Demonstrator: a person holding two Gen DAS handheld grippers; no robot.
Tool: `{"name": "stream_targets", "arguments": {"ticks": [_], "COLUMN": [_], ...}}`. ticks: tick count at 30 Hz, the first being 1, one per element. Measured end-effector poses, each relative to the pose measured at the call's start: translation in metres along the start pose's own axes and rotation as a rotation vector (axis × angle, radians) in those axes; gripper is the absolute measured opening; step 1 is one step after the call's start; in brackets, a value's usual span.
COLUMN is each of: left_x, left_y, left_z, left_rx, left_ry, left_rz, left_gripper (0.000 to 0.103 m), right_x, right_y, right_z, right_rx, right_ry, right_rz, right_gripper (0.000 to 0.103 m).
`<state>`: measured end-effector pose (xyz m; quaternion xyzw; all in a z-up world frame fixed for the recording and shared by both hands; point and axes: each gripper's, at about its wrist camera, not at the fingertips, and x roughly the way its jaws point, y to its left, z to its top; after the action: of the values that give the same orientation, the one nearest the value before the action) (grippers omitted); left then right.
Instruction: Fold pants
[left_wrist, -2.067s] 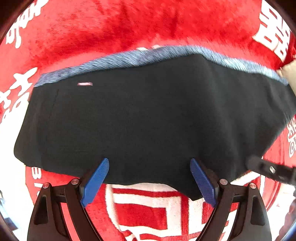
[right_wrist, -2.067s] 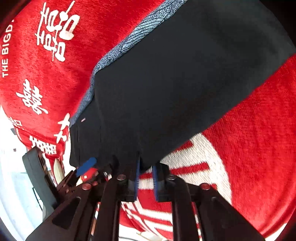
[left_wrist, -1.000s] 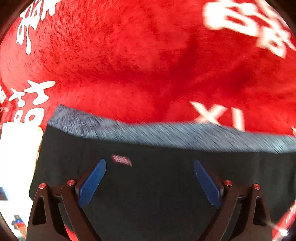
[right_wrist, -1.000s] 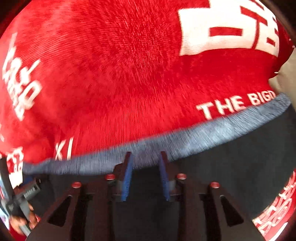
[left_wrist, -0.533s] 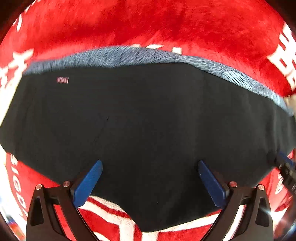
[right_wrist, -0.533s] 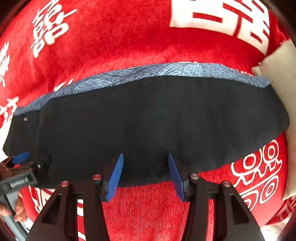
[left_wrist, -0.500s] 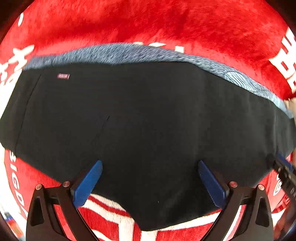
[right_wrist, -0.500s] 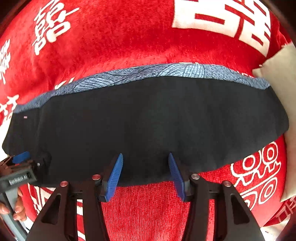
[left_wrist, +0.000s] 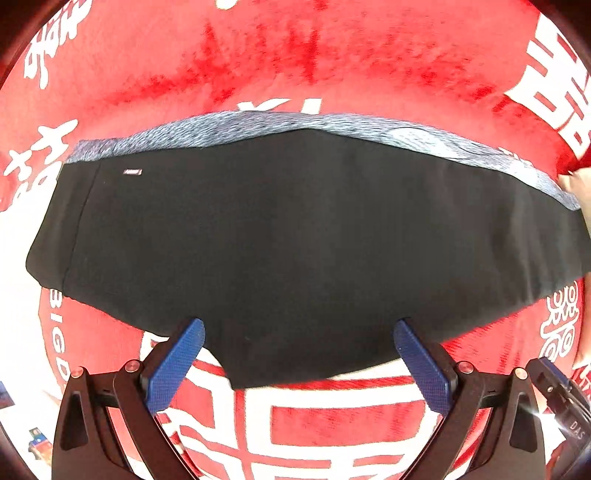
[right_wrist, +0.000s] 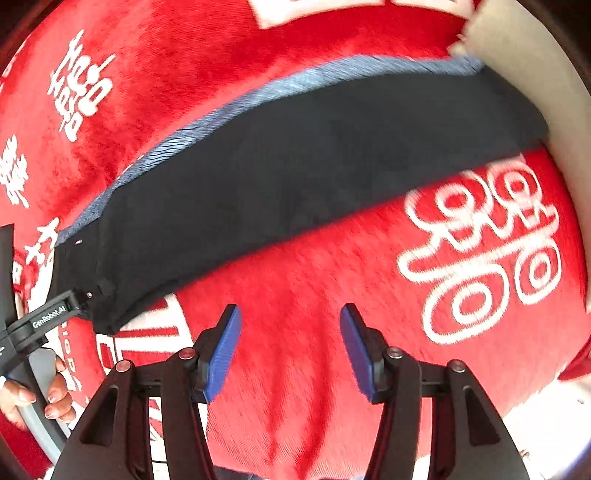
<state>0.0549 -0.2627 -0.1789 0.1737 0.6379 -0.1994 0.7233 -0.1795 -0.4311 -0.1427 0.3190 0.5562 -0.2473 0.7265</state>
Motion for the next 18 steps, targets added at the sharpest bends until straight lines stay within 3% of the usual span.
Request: {"name": "stream_targets", "arguments": {"ticks": [13,18], "left_x": [-0.011,-0.011], "left_y": [-0.081,-0.112], "left_z": [0.006,0.008], "left_rx": [0.104,0.149], "left_ry": [-0.006,-0.012], "left_rz": [-0.013,-0.018], "left_gripper": [0.103,0.103], "right_x": [-0.024,-0.029], "right_y": [-0.067,-0.096], "right_z": [-0.015,-0.016], "right_rx": [0.132,0.194], "right_ry": [-0.002,-0.01], "right_rz": [0.033,0.082], "right_gripper": [0.06,0.06]}}
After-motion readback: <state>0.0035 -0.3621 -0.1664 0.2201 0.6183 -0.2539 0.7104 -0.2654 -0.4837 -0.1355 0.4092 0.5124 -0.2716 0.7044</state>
